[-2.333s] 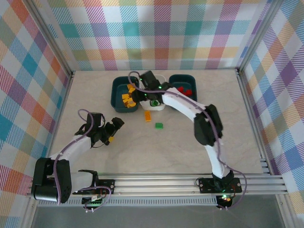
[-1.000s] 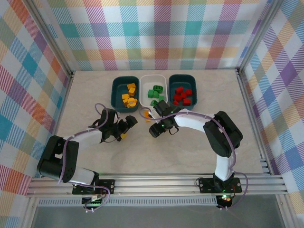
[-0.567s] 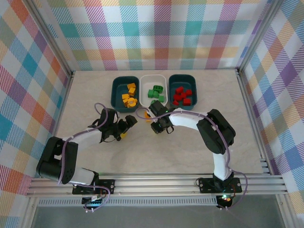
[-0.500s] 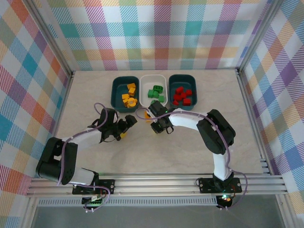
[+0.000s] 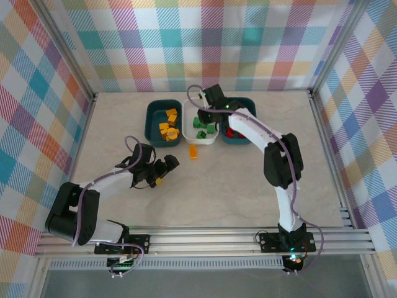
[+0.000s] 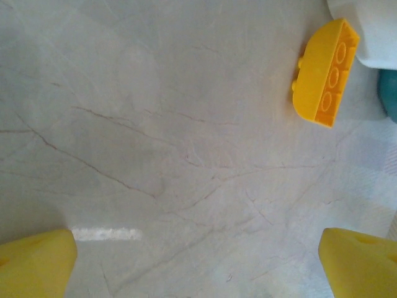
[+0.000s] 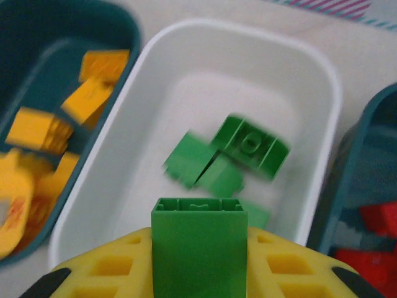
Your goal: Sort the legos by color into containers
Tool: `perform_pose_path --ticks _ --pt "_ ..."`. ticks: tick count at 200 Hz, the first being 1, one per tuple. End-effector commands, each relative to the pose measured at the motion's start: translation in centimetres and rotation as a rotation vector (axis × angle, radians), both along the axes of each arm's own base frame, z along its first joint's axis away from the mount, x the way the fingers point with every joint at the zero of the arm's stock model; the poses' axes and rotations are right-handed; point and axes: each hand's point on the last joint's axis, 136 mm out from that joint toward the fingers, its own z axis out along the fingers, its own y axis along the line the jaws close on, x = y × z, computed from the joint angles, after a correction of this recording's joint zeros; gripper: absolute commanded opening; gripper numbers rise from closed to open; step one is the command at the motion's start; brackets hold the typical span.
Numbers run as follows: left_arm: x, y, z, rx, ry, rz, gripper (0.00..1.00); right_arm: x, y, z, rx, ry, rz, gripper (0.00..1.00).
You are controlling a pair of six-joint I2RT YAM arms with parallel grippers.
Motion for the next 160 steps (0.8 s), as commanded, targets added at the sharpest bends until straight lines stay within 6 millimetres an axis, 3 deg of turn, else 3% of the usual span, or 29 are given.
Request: perform_pose_path --ticks 1,32,57,77,96,116,160 --pt "0.0 -0.2 1.4 0.054 -0.034 -0.047 1.00 0.4 -0.4 -3.5 -0.029 0.123 -0.020 0.32" --pt "0.2 -0.7 1.6 0.088 -0.030 -0.081 1.00 2.2 -0.1 -2.0 0.006 0.098 -0.014 0.47" --pt "0.7 -1.6 1.4 0.110 -0.026 -0.111 1.00 2.2 0.0 -0.1 0.026 0.068 -0.009 0.59" --pt "1.5 -2.7 1.5 0.168 -0.028 -0.155 1.00 1.4 -0.8 1.8 0.040 0.034 -0.024 0.60" --pt "2.4 -3.5 1.5 0.270 -0.018 -0.204 0.99 -0.7 -1.9 3.5 0.084 -0.003 -0.050 0.61" --pt "4.0 -4.6 1.3 0.366 -0.023 -0.245 0.92 -4.0 -4.3 3.0 0.121 -0.009 -0.115 0.64" --pt "6.5 -6.7 -0.7 0.567 -0.017 -0.297 0.84 -10.8 -9.4 -1.6 0.108 0.038 -0.205 0.64"
